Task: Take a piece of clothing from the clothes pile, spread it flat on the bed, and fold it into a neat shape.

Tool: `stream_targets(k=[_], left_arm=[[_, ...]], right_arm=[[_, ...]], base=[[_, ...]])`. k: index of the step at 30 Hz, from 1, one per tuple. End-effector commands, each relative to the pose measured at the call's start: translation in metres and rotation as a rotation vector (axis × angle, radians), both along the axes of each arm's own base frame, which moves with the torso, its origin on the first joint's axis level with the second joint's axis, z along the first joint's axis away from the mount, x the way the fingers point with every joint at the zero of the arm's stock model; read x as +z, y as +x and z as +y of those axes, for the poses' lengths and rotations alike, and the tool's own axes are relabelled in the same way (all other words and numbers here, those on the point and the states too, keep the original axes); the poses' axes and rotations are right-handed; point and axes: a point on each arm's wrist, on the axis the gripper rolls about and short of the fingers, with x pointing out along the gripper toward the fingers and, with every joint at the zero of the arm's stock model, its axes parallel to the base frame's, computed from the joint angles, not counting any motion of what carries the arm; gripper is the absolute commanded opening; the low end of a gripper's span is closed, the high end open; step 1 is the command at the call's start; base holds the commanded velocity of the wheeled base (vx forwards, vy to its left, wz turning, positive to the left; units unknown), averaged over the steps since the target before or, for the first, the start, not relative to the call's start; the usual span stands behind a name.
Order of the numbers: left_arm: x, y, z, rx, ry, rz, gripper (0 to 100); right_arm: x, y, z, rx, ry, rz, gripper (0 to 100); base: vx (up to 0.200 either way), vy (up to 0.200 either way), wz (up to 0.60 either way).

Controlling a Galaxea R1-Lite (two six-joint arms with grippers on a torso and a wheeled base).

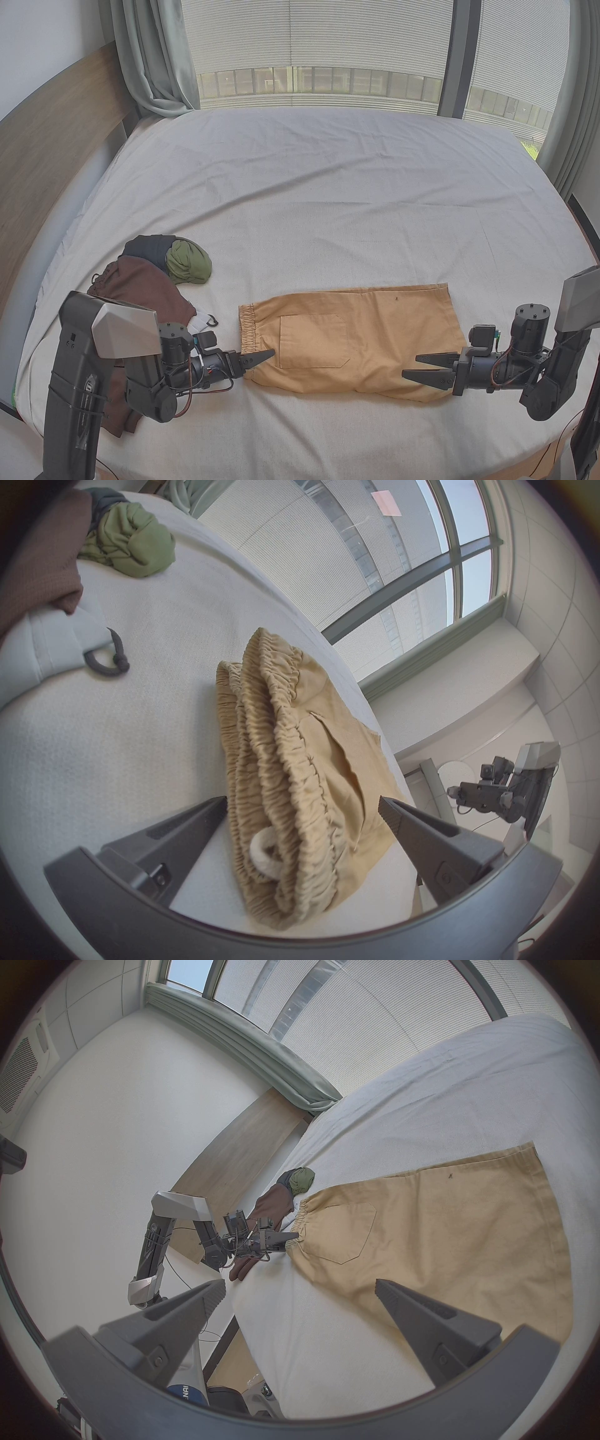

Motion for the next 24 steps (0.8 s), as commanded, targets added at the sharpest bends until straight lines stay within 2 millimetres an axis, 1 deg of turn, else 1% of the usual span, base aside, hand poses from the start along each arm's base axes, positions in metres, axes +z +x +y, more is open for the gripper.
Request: stream_targets(k=[1, 4, 8, 13, 14, 19, 22, 24], left_arm=[[-0.003, 0.006, -0.009, -0.004, -0.021, -0.003, 100], [-0.003, 0.014, -0.016, 0.034, -0.053, 0.000, 100], [-0.002, 0.018, -0.025, 0.067, -0.069, 0.004, 100], [-0.002, 0.019, -0.027, 0.089, -0.070, -0.004, 100], [-0.002, 0.020, -0.027, 0.092, -0.074, 0.000, 0], [-0.003, 0.020, -0.026, 0.093, -0.077, 0.004, 0], [-0.004, 0.018, -0.023, 0.100, -0.070, 0.011, 0], [-0.001, 0.015, -0.020, 0.105, -0.066, 0.018, 0]], right_arm=[[0.000, 0.000, 0.000, -0.004, -0.001, -0.003, 100], [0.001, 0.001, 0.000, -0.007, 0.000, -0.006, 100], [0.001, 0.002, 0.000, -0.013, -0.002, -0.008, 100], [0.001, 0.002, 0.001, -0.020, -0.005, -0.008, 100], [0.001, 0.002, 0.001, -0.020, -0.005, -0.008, 100], [0.001, 0.002, 0.001, -0.020, -0.005, -0.006, 100], [0.000, 0.002, 0.000, -0.022, -0.006, -0.003, 100], [-0.001, 0.003, 0.000, -0.025, -0.007, -0.001, 100]], base=[[0.000, 0.000, 0.00], [0.000, 0.000, 0.00], [0.000, 0.000, 0.00], [0.000, 0.000, 0.00], [0.000, 0.000, 0.00], [0.000, 0.000, 0.00], [0.000, 0.000, 0.00], [0.000, 0.000, 0.00]])
